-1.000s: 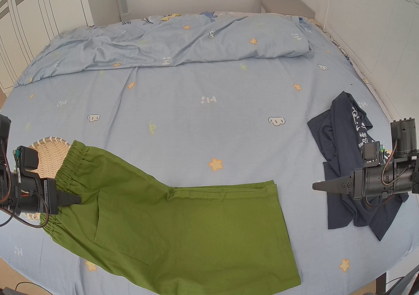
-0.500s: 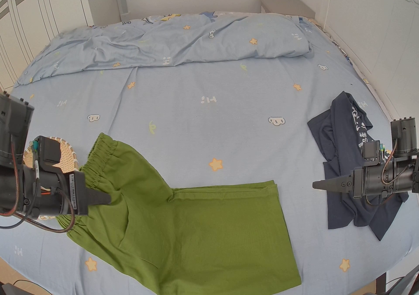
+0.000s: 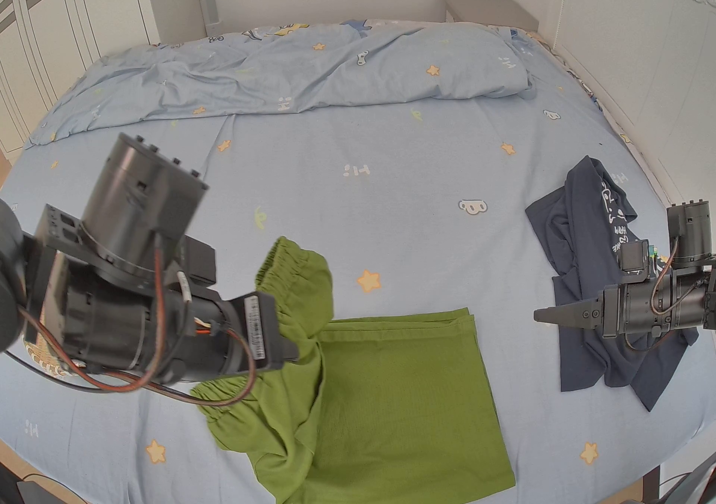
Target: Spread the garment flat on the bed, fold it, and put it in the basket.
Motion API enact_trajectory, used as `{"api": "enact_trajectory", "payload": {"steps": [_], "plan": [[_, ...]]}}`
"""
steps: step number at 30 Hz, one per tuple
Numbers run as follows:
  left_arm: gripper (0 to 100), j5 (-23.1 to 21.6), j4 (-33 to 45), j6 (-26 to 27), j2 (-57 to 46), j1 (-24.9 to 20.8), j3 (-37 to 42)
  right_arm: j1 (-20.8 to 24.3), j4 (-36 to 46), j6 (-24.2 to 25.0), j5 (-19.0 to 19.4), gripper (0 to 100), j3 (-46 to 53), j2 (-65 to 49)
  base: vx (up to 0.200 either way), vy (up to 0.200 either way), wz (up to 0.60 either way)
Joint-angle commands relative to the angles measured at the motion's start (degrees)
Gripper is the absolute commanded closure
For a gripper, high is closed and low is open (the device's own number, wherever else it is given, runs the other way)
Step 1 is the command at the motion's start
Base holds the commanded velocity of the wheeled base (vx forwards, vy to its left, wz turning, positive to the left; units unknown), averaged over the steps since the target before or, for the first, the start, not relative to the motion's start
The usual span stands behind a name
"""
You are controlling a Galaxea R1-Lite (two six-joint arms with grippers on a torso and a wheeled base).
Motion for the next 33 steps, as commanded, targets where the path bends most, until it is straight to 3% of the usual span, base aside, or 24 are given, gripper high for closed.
{"api": "enact_trajectory", "payload": {"steps": [1, 6, 10, 25, 26, 33], "plan": [[100, 0.1, -1.8, -0.7, 5.9, -3.9, -1.1, 0.1, 0.0, 0.0, 0.1, 0, 0.2, 0.3, 0.0, 0.0, 0.0], [100, 0.2, -2.9, -1.2, 7.3, -6.0, -3.2, 0.0, -0.2, 0.0, 0.1, 0, 0.3, 0.4, 0.0, 0.0, 0.0], [100, 1.3, -3.2, -4.6, 8.9, -8.2, -4.3, -0.1, -0.3, -0.1, 0.1, 0, 0.2, 0.5, 0.0, 0.0, 0.0], [100, 1.8, -6.4, -4.9, 12.7, -11.8, -3.9, 0.5, -0.2, -0.1, 0.0, 0, 0.4, 0.3, 0.0, 0.0, 0.0], [0, 1.8, -6.6, -4.9, 12.8, -11.9, -3.9, 0.5, -0.2, -0.1, 0.0, 0, 0.4, 0.3, 0.0, 0.0, 0.0], [0, 1.7, -9.4, -4.9, 14.8, -12.6, -5.1, 0.5, -0.2, -0.1, 0.0, 0, 0.4, 0.3, 0.0, 0.0, 0.0]]}}
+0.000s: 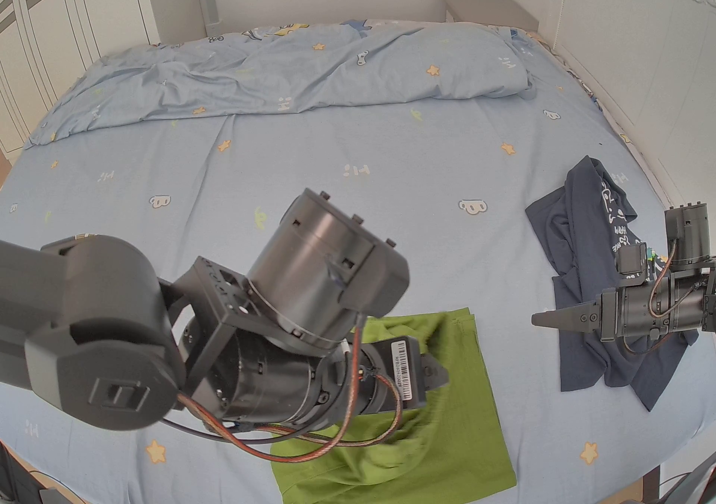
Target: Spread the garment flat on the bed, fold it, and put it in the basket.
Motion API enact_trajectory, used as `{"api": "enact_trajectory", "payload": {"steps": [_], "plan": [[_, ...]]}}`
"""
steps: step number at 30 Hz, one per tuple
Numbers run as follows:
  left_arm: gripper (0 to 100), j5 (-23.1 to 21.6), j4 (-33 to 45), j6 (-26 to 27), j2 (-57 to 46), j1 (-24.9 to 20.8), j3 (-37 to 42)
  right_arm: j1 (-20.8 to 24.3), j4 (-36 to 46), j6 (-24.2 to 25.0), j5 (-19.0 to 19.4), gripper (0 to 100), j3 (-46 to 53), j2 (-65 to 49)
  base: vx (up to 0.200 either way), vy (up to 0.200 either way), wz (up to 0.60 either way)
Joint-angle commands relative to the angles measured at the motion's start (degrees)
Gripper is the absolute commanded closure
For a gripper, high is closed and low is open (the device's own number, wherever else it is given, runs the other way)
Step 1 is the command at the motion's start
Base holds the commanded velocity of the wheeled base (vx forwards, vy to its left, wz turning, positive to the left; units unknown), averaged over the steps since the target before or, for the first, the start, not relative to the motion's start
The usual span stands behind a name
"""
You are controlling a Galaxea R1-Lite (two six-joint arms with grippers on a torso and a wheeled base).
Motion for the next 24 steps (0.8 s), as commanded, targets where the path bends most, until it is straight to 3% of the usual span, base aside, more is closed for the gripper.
{"api": "enact_trajectory", "payload": {"steps": [1, 5, 10, 11, 12, 14, 15, 17, 22, 23, 24], "plan": [[0, 0.0, -1.4, 0.0, 2.0, -0.8, -1.1, 0.0, 0.0, 0.0, 0.0, 0, 0.0, 0.0, 0.0, 0.0, 0.0], [0, -0.1, -5.1, -1.3, 3.6, -3.1, -1.2, 0.0, 0.0, 0.0, 0.0, 0, 0.0, 0.1, 0.0, 0.0, 0.0], [0, -0.2, -7.5, -5.4, 3.1, -2.2, -1.0, 1.7, 0.2, 0.0, 0.0, 0, 0.3, 0.3, 0.0, 0.0, 0.0], [0, -0.4, -7.6, -6.5, 1.8, 0.6, -0.6, 3.6, 0.2, 0.0, 0.0, 0, 0.7, 0.5, 0.0, 0.0, 0.0], [0, -0.4, -7.6, -6.5, 1.8, 0.6, -0.6, 3.6, 0.2, 0.0, 0.0, 0, 0.7, 0.5, 0.0, 0.0, 0.0], [0, -1.1, -7.6, -6.6, -0.9, 6.7, 0.1, 6.5, 0.6, 0.2, 0.0, 0, 1.4, 1.4, 0.0, 0.0, 0.0], [0, -1.1, -7.6, -6.6, -0.9, 6.7, 0.1, 6.5, 0.6, 0.2, 0.0, 0, 1.4, 1.4, 0.0, 0.0, 0.0], [0, -4.7, -7.6, -6.3, -3.5, 14.9, 2.1, 10.0, 4.8, 1.3, -1.1, 0, 0.9, 3.1, 0.0, 0.0, 0.0], [0, -14.6, -9.2, -5.8, -7.1, 26.4, 10.2, 13.9, 9.0, 2.5, -1.9, 0, 0.1, 4.9, 0.0, 0.0, 0.0], [0, -14.7, -9.3, -5.8, -7.2, 26.6, 10.4, 14.0, 9.0, 2.6, -1.9, 0, 0.0, 4.9, 0.0, 0.0, 0.0], [0, -17.7, -11.5, -5.6, -7.6, 30.4, 13.9, 15.6, 10.0, 4.9, -1.8, 0, -0.7, 4.9, 0.0, 0.0, 0.0]]}}
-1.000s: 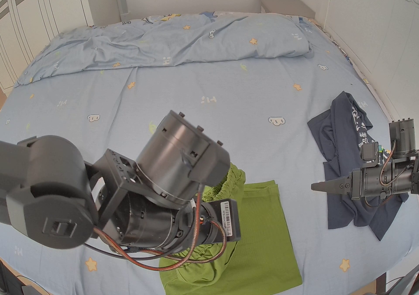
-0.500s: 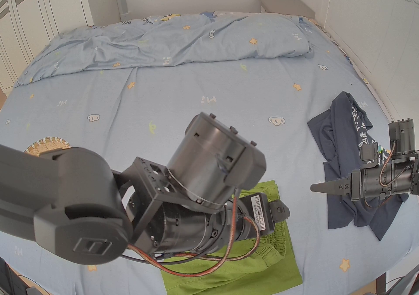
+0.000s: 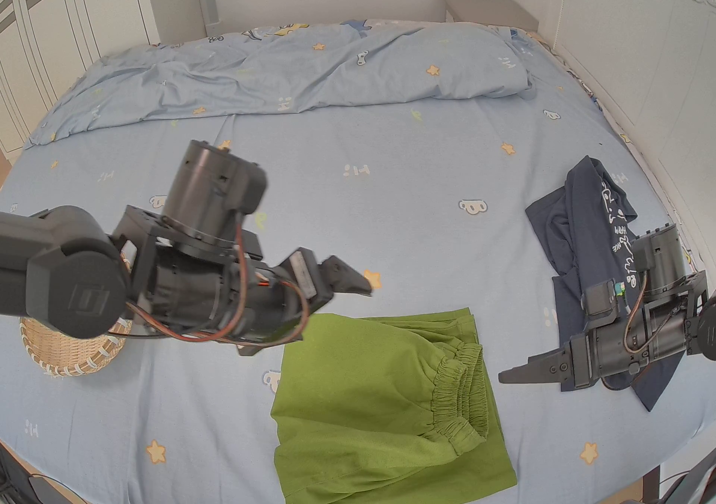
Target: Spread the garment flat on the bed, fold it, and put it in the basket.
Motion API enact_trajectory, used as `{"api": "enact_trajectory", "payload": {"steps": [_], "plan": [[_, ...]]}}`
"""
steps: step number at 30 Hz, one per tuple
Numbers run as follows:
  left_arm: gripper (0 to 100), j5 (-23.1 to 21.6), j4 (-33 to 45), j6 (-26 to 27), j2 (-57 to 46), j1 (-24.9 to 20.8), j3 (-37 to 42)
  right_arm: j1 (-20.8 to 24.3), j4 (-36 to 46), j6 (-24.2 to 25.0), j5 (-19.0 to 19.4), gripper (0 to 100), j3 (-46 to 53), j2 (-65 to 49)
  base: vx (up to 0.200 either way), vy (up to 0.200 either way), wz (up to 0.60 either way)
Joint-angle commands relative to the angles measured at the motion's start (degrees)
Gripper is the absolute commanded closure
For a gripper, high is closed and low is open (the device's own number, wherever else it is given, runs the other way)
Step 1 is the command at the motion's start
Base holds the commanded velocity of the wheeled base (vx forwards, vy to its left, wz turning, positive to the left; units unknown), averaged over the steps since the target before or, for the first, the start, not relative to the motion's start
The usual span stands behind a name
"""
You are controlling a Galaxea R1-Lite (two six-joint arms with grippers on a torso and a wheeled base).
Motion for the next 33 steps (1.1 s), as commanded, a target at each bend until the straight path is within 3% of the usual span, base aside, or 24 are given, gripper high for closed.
{"api": "enact_trajectory", "payload": {"steps": [1, 5, 10, 15, 33], "plan": [[0, -10.1, -4.7, 0.4, -5.7, 14.9, 11.8, 7.2, 5.3, 5.4, -0.6, 0, -2.0, 2.7, 0.0, 0.0, 0.0], [0, -12.7, -11.3, 0.5, -5.2, 19.1, 17.8, 10.1, 11.9, 9.9, -0.3, 0, -4.3, 2.6, 0.0, 0.0, 0.0], [0, -12.8, -18.1, 0.4, -4.9, 19.3, 21.7, 12.4, 13.6, 12.6, 0.4, 0, -4.1, 3.2, 0.0, 0.0, 0.0], [0, -12.8, -18.8, 0.3, -5.3, 19.0, 21.9, 13.4, 12.4, 17.6, 1.1, 0, -3.7, 6.7, 0.0, 0.0, 0.0], [0, -12.8, -18.9, 0.4, -5.0, 19.0, 21.5, 12.6, 3.2, 20.7, 1.1, 0, -5.0, 16.6, 0.0, 0.0, 0.0]]}}
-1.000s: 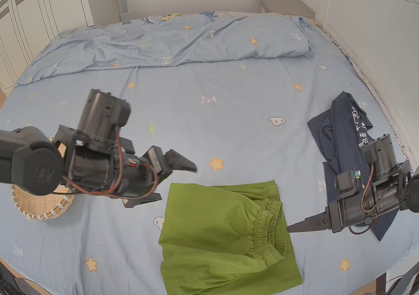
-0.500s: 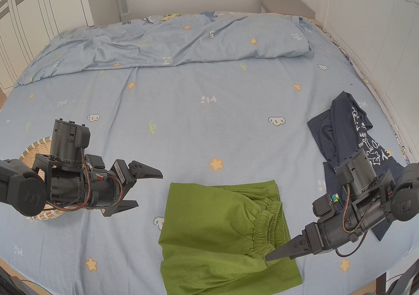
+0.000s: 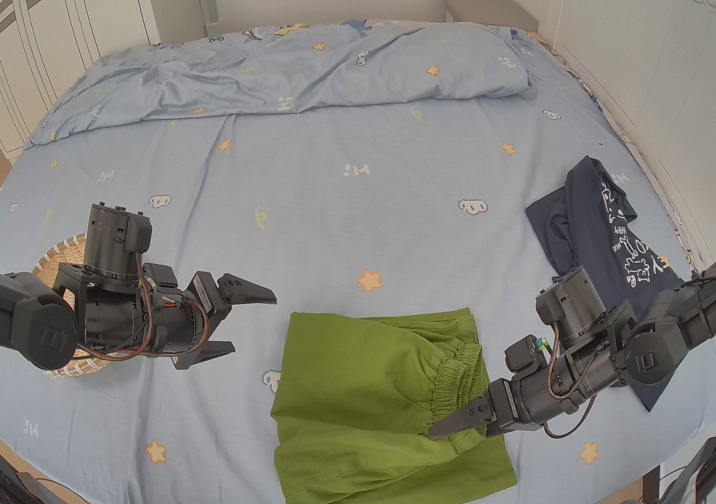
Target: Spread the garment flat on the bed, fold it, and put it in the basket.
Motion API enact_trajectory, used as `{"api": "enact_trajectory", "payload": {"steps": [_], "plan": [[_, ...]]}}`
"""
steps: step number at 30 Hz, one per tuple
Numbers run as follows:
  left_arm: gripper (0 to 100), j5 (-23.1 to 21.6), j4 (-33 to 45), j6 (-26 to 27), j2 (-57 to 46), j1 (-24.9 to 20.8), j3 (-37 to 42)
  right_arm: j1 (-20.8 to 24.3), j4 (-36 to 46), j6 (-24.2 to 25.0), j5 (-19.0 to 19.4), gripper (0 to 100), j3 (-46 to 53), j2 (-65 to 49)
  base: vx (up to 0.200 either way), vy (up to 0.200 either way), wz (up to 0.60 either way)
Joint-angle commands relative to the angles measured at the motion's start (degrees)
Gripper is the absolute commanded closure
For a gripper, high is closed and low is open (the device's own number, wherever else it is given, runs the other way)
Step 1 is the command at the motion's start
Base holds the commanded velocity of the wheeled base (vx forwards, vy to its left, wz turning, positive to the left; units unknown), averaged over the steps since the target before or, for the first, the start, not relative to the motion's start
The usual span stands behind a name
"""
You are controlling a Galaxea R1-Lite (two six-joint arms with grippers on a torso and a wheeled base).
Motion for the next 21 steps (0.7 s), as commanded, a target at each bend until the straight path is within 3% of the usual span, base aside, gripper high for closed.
{"api": "enact_trajectory", "payload": {"steps": [1, 9, 10, 21], "plan": [[0, 0.0, 0.0, 0.0, 0.1, 0.0, -0.2, -0.5, -0.7, 0.4, 0.0, 0, -0.5, 2.2, 0.0, 0.0, 0.0], [0, -0.1, 0.0, 0.0, -0.2, -0.4, -0.3, -0.9, -0.7, 0.7, 0.0, 0, -1.6, 4.0, 0.0, 0.0, 0.0], [0, 0.0, 0.0, 0.0, -0.2, -0.3, -0.2, -0.8, -0.7, 0.9, 0.0, 100, -1.6, 4.1, 0.0, 0.0, 0.0], [0, -0.3, 0.0, -0.1, 1.6, -0.1, 0.0, -0.7, -0.5, 1.3, 0.0, 100, 0.7, 2.5, 0.0, 0.0, 0.0]]}}
